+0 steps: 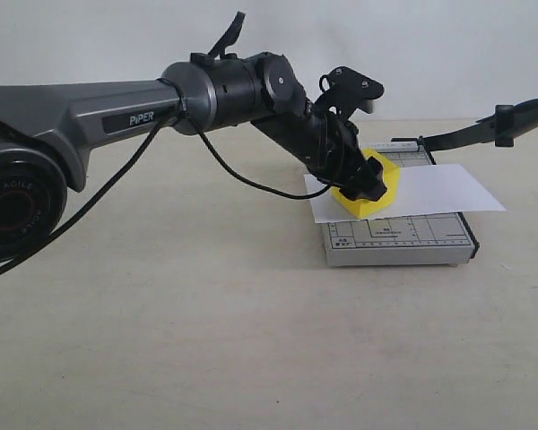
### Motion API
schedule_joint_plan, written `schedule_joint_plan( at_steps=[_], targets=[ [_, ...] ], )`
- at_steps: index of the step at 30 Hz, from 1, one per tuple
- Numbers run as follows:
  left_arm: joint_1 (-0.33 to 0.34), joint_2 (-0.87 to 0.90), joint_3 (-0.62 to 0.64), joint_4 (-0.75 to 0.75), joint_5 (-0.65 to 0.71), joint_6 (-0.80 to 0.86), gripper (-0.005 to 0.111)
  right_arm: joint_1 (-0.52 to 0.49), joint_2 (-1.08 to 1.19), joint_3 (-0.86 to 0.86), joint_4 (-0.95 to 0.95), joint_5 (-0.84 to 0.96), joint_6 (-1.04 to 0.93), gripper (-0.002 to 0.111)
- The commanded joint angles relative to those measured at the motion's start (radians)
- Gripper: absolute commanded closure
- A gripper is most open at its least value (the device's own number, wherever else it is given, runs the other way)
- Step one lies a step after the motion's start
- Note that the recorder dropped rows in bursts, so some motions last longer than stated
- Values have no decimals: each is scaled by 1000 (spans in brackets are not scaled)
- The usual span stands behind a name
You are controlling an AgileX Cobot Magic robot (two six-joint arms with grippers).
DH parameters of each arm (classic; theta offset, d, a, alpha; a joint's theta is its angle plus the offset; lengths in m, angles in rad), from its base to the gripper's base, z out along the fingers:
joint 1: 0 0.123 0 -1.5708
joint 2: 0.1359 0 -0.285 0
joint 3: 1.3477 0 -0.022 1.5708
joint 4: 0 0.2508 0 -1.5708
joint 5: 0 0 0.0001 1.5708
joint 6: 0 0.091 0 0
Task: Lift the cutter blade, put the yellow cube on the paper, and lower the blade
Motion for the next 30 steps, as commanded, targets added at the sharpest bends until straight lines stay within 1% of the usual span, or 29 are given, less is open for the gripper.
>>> schedule_joint_plan(
  at_steps=[1,3,5,8,11,12,14,16,18,19,20,25,28,30],
  targets=[
    [-5,-4,-10,-3,-54,3,27,-3,-3,3,2,1,5,109],
    [-5,-4,-10,-5,-76,3,26,-3,-3,3,5,3,7,109],
    [-5,-14,-10,-6,-67,-3,26,-3,-3,3,4,12,7,109],
    [-5,-60,-10,8,-14,-96,26,-3,-3,3,4,15,7,109],
    [-5,-105,-10,14,-1,-136,31,-3,-3,3,4,15,7,109],
    [-2,-123,-10,14,-1,-144,36,-3,-3,3,4,15,7,109],
    [-2,-159,-10,14,-6,-170,48,-3,-3,3,4,15,9,109],
    [-1,-190,-10,14,-2,-201,65,-3,-3,3,4,15,9,109],
    [-1,-220,-6,14,18,-213,86,-3,-3,3,4,15,9,109],
    [-1,-232,-3,14,27,-213,95,-3,-3,3,4,15,9,109],
    [-1,-246,3,14,36,-213,102,-3,-3,3,4,15,9,109],
    [7,-334,72,37,20,-235,102,-3,-3,3,4,15,9,109],
    [15,-408,165,69,-32,-293,102,-3,-3,3,4,24,9,109],
    [20,-467,260,122,-74,-348,102,-3,-3,3,10,23,13,109]
  ],
)
